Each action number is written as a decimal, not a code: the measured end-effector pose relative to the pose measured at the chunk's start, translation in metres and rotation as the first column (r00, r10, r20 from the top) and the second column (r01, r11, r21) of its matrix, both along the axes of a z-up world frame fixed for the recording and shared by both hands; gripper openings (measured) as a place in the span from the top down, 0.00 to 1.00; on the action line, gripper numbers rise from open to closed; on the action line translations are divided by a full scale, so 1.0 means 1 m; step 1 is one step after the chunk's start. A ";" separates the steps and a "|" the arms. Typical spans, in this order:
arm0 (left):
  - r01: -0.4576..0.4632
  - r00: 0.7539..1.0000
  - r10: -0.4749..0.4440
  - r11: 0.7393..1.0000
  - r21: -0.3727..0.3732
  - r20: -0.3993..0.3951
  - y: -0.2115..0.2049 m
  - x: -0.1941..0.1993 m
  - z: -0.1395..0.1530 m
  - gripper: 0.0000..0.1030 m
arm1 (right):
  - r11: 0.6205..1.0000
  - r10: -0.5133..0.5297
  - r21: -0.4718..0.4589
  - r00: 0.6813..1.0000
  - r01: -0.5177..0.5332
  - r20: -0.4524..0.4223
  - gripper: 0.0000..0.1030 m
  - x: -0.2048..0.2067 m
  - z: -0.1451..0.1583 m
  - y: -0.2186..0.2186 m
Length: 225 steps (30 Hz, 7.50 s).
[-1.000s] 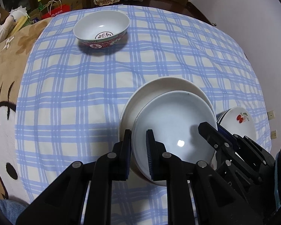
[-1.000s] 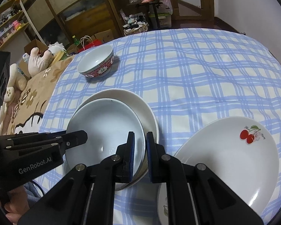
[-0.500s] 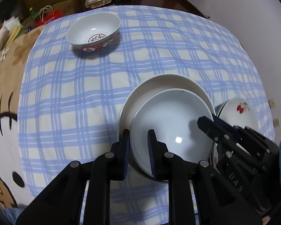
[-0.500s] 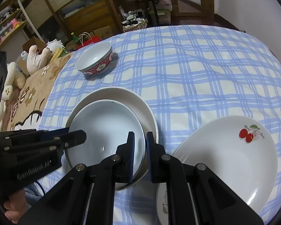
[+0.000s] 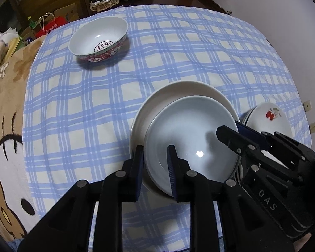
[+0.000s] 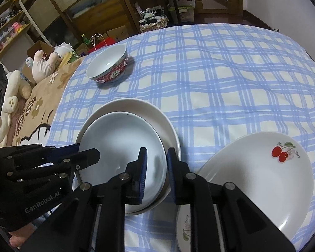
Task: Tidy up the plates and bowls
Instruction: 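Lower each held bowl into a placed white bowl with both tools, then open both tools, releasing the nested bowls, and pull back, then move both tools toward the small white bowls with red print, then grasp a small red-print bowl rim with the left tool while the right tool grasps another, then carry the small red-print bowls toward the white bowl stacks with both tools, then lower each held red-print bowl into a white bowl stack with both tools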
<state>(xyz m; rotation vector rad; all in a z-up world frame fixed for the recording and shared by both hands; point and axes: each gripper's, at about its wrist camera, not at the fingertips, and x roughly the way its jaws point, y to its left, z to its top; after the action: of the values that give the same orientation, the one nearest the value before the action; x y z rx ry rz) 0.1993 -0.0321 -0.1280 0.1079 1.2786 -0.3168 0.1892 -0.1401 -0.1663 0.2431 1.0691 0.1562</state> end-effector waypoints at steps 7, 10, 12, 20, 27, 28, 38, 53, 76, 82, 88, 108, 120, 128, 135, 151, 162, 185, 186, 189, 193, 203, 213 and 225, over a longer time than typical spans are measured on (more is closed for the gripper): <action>-0.014 0.995 0.013 1.000 0.011 0.101 0.007 -0.010 0.013 0.54 | 0.998 0.006 0.056 1.000 -0.006 -0.007 0.63 0.001 0.003 -0.002; -0.044 0.994 0.042 0.999 0.021 0.098 0.015 -0.007 0.013 0.54 | 0.998 0.004 0.061 1.000 -0.005 0.010 0.59 -0.002 0.009 -0.002; -0.050 0.994 0.050 0.999 -0.002 0.098 0.019 -0.006 0.016 0.53 | 0.998 0.003 0.058 1.000 -0.004 0.012 0.58 -0.002 0.011 -0.001; -0.105 0.989 0.106 0.994 -0.018 0.101 0.036 -0.006 0.026 0.28 | 0.999 -0.045 0.027 0.998 0.044 0.048 0.28 -0.005 0.025 -0.010; -0.184 0.969 0.182 0.983 -0.004 0.166 0.064 -0.013 0.048 0.14 | 0.996 -0.086 0.002 0.996 0.086 0.032 0.04 0.000 0.026 -0.020; -0.194 0.967 0.192 0.981 -0.006 0.170 0.068 -0.012 0.051 0.13 | 0.996 -0.089 -0.001 0.995 0.089 0.042 0.00 0.000 0.028 -0.021; -0.254 0.934 0.266 0.964 -0.078 0.237 0.091 0.017 0.085 0.13 | 0.997 -0.077 0.007 0.990 0.077 0.122 0.00 0.030 0.059 -0.030; -0.313 0.927 0.308 0.950 -0.012 0.215 0.116 0.119 0.080 0.13 | 0.999 0.048 -0.024 0.982 -0.045 0.182 0.00 0.135 0.096 0.005; -0.324 0.940 0.327 0.945 -0.049 0.097 0.110 0.176 -0.025 0.32 | 0.987 0.159 0.030 0.986 -0.160 0.041 0.18 0.212 0.010 0.048; -0.394 0.914 0.403 0.910 -0.129 0.052 0.120 0.179 -0.047 0.52 | 0.975 0.201 0.094 0.980 -0.200 -0.005 0.40 0.226 -0.006 0.053; -0.390 0.917 0.398 0.910 -0.140 0.034 0.117 0.178 -0.057 0.75 | 0.967 0.233 0.117 0.972 -0.228 -0.030 0.64 0.230 -0.016 0.055; -0.347 0.934 0.354 0.929 -0.131 0.037 0.100 0.164 -0.040 0.89 | 0.964 0.256 0.088 0.966 -0.252 -0.034 0.91 0.208 -0.009 0.066; -0.319 0.941 0.329 0.940 -0.121 0.079 0.081 0.142 -0.007 0.88 | 0.970 0.227 0.078 0.974 -0.228 0.022 0.91 0.176 0.023 0.047; -0.288 0.938 0.306 0.949 -0.129 0.161 0.064 0.117 0.029 0.88 | 0.974 0.208 0.078 0.975 -0.214 0.076 0.91 0.147 0.054 0.032; -0.274 0.941 0.295 0.952 -0.138 0.168 0.056 0.086 0.055 0.88 | 0.974 0.200 0.078 0.971 -0.211 0.130 0.91 0.114 0.081 0.022; -0.225 0.947 0.250 0.965 -0.135 0.204 0.031 0.015 0.086 0.88 | 0.981 0.180 0.042 0.968 -0.190 0.175 0.91 0.032 0.107 0.003; -0.205 0.954 0.224 0.973 -0.110 0.198 0.014 -0.011 0.071 0.88 | 0.984 0.152 0.064 0.975 -0.164 0.164 0.90 -0.002 0.087 -0.012; -0.181 0.980 0.182 0.983 -0.017 0.082 0.000 -0.012 0.017 0.86 | 0.982 0.130 0.120 0.984 -0.145 0.122 0.90 -0.008 0.032 -0.022; -0.180 0.980 0.181 0.984 -0.010 0.083 0.000 -0.011 0.016 0.86 | 0.982 0.126 0.129 0.985 -0.141 0.118 0.89 -0.007 0.030 -0.022; -0.175 0.982 0.173 0.985 0.008 0.081 -0.002 -0.010 0.014 0.86 | 0.984 0.134 0.102 0.984 -0.147 0.120 0.90 -0.006 0.026 -0.019; -0.166 0.982 0.164 0.986 0.023 0.089 -0.003 -0.009 0.012 0.86 | 0.986 0.131 0.084 0.983 -0.143 0.128 0.89 -0.008 0.022 -0.016; -0.176 0.979 0.169 0.983 0.048 0.114 -0.005 -0.010 0.006 0.84 | 0.989 0.114 0.086 0.990 -0.122 0.086 0.89 -0.012 0.009 -0.016; -0.194 0.976 0.193 0.981 -0.001 0.102 0.001 -0.007 0.004 0.84 | 0.989 0.116 0.084 0.988 -0.125 0.101 0.89 -0.016 0.005 -0.020; -0.195 0.978 0.197 0.980 -0.023 0.076 0.003 -0.002 0.000 0.83 | 0.988 0.107 0.098 0.990 -0.115 0.089 0.89 -0.017 0.001 -0.021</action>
<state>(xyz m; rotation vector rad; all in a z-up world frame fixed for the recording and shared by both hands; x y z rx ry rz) 0.1968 -0.0290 -0.1280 -0.0192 1.1985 -0.1512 0.1718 -0.1606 -0.1649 0.2675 0.9931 0.3196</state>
